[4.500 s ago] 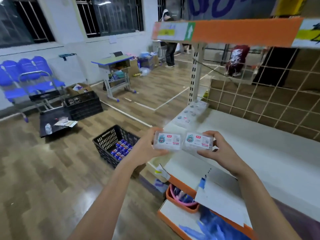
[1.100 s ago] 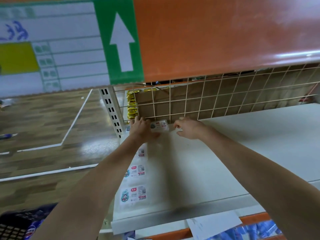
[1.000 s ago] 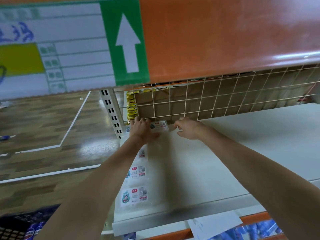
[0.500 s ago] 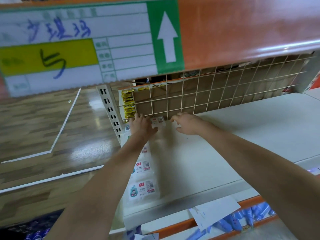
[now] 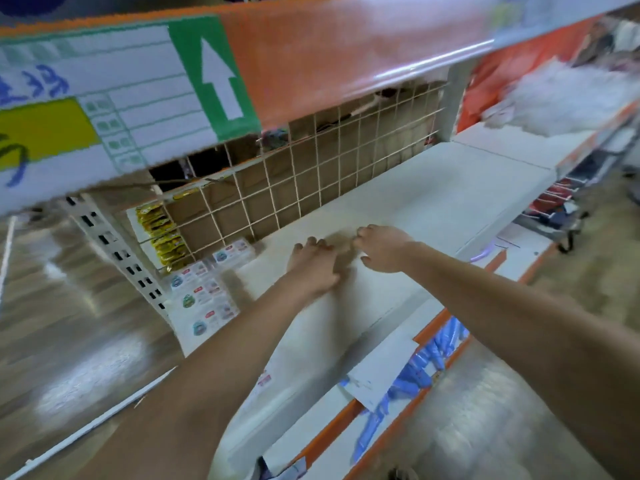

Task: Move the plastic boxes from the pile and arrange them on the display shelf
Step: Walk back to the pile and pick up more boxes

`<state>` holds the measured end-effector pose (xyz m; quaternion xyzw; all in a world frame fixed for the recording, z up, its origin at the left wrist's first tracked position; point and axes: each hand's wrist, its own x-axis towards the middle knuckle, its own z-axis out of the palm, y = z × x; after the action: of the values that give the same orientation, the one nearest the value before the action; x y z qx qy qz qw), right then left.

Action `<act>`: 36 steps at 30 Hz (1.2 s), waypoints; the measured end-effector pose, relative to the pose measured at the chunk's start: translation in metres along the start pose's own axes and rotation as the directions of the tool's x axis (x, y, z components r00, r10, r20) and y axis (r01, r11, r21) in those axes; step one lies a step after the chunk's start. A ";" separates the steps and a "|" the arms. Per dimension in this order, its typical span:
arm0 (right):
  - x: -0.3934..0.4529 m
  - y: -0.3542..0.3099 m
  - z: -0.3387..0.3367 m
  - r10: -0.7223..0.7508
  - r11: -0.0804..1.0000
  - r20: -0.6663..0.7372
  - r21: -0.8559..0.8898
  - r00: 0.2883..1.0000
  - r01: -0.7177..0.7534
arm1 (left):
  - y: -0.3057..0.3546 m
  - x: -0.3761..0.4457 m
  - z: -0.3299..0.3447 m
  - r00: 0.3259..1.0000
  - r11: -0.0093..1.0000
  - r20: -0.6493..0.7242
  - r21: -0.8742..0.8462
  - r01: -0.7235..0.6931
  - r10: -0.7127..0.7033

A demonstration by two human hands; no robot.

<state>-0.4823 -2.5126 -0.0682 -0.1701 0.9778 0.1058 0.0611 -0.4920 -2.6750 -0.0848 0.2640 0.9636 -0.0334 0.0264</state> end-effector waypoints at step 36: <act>-0.228 0.548 0.097 0.706 0.687 0.054 0.185 0.706 -0.702 | 0.517 0.365 -0.108 0.884 0.894 -0.164 0.179 -0.410 0.439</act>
<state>-0.4501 -1.9133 -0.0251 0.2236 0.9741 0.0245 0.0215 -0.5457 -2.0378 -0.0280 0.4720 0.8751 -0.0673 -0.0825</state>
